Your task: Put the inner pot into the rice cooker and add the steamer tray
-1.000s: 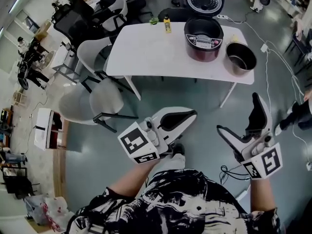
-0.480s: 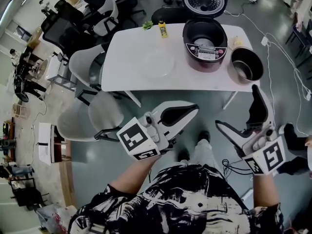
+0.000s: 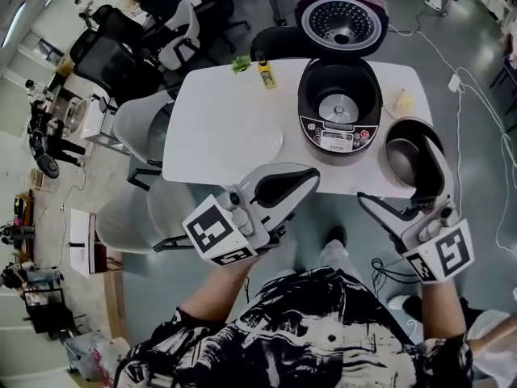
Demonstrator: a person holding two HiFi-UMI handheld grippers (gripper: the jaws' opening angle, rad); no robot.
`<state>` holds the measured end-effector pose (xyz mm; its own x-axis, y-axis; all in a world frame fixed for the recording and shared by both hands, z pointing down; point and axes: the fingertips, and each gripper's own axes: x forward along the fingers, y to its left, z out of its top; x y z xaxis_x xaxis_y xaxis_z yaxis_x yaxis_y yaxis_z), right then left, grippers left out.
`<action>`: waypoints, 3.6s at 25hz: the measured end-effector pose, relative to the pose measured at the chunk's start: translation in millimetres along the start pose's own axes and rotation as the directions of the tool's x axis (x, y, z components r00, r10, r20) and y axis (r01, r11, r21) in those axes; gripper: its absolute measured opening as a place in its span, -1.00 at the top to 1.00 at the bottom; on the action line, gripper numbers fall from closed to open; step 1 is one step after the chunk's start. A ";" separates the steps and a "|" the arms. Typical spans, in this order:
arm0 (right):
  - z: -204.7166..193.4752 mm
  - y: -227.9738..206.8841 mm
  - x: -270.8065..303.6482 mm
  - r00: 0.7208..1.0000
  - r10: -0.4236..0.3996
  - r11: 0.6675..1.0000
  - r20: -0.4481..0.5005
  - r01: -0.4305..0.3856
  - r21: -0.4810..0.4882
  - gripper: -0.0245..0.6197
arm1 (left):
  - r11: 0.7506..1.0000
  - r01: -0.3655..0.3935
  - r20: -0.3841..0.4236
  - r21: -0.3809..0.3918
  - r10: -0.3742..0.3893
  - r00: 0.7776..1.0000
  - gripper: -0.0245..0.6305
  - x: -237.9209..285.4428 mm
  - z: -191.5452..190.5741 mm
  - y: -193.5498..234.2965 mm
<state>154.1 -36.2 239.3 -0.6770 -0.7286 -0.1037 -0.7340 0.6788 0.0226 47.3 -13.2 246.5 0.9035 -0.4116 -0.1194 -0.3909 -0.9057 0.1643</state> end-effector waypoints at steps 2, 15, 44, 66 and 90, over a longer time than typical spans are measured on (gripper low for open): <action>-3.3 -33.9 15.6 1.000 0.008 1.000 -0.014 -0.008 -0.002 -0.75 | 1.000 -0.025 0.004 0.005 0.025 1.000 0.91 19.7 5.1 25.7; -58.2 -165.2 54.5 0.968 -0.212 0.977 -0.135 0.205 -0.063 -0.75 | 0.999 0.034 -0.012 -0.029 -0.035 0.999 0.91 45.8 0.4 116.8; -403.2 -319.6 -136.9 0.411 -0.207 0.594 -0.888 0.774 0.219 -0.74 | 0.992 0.069 -0.050 -0.102 -0.075 0.996 0.91 67.5 -23.0 159.5; -438.2 -297.0 -183.6 0.063 0.009 0.467 -0.998 0.882 0.060 0.91 | 0.991 0.085 -0.055 -0.105 -0.091 0.994 0.91 72.4 -20.4 148.0; -257.0 -336.6 -118.4 0.374 -0.055 0.542 -0.926 0.790 0.287 0.91 | 0.990 0.086 0.013 -0.109 -0.085 0.996 0.91 48.2 -4.4 158.8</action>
<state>467.5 -201.9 499.5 -0.2626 -0.3945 0.8806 -0.9172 -0.1814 -0.3547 29.6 -176.4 271.2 0.9312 -0.3343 -0.1454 -0.2903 -0.9212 0.2590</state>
